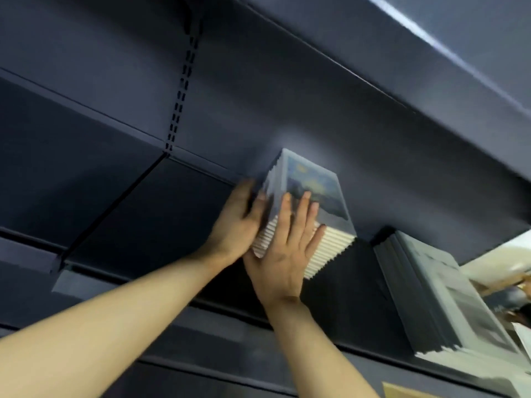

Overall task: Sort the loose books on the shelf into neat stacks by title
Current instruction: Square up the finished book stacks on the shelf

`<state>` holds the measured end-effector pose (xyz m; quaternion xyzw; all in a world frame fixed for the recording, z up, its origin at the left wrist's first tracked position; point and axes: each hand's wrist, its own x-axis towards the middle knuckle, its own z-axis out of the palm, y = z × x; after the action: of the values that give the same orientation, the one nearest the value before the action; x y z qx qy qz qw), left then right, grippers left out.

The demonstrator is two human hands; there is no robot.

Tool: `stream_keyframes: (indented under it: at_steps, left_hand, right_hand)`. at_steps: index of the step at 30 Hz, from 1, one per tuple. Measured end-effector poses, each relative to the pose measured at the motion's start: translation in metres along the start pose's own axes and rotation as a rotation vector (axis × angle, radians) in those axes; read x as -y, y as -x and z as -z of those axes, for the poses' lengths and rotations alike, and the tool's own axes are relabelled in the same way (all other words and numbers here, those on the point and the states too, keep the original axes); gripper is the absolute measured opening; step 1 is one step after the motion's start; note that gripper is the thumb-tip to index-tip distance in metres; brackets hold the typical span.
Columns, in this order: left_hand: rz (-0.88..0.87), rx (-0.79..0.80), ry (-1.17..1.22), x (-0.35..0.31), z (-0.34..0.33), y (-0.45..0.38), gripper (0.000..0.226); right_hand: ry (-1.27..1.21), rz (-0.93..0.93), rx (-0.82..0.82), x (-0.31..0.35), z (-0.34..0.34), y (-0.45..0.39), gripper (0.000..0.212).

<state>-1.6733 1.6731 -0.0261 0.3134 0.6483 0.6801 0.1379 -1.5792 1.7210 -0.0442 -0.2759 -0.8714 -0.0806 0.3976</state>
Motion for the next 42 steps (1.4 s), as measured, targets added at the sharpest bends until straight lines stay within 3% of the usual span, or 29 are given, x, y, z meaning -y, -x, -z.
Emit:
stream_keyframes:
  at_steps: [2, 6, 11, 15, 19, 24, 29, 32, 37, 42]
  left_hand:
    - [-0.163, -0.095, -0.211, -0.02, 0.007, 0.004, 0.054]
    - [-0.437, -0.134, -0.509, -0.074, -0.014, 0.024, 0.055]
    - [-0.579, 0.043, -0.667, -0.11, -0.089, 0.075, 0.05]
    - [-0.489, 0.198, -0.673, -0.112, -0.172, 0.124, 0.054]
    - [-0.338, 0.359, -0.759, -0.101, -0.25, 0.169, 0.079]
    - [-0.313, 0.326, -0.956, -0.087, -0.316, 0.195, 0.1]
    - [-0.199, 0.267, -0.934, -0.071, -0.356, 0.199, 0.123]
    - [-0.105, 0.203, -0.816, -0.062, -0.373, 0.198, 0.127]
    - [-0.126, 0.132, -0.774, -0.046, -0.375, 0.19, 0.118]
    - [-0.125, 0.121, -0.758, -0.043, -0.377, 0.164, 0.117]
  right_hand:
    - [-0.069, -0.011, -0.028, -0.007, 0.023, -0.001, 0.104]
    - [-0.184, -0.068, -0.126, -0.041, 0.073, -0.007, 0.082]
    - [-0.274, -0.191, -0.081, -0.131, 0.132, 0.02, 0.08]
    - [-0.221, -0.184, 0.018, -0.226, 0.17, 0.059, 0.09]
    - [-0.074, -0.145, 0.194, -0.317, 0.198, 0.093, 0.106]
    - [0.112, -0.126, 0.296, -0.392, 0.215, 0.111, 0.109]
    - [0.055, -0.307, 0.303, -0.441, 0.212, 0.122, 0.137]
    - [-0.155, -0.385, 0.356, -0.46, 0.206, 0.126, 0.129]
    - [-0.334, -0.372, 0.423, -0.469, 0.195, 0.13, 0.096]
    - [-0.371, -0.411, 0.411, -0.468, 0.18, 0.114, 0.096]
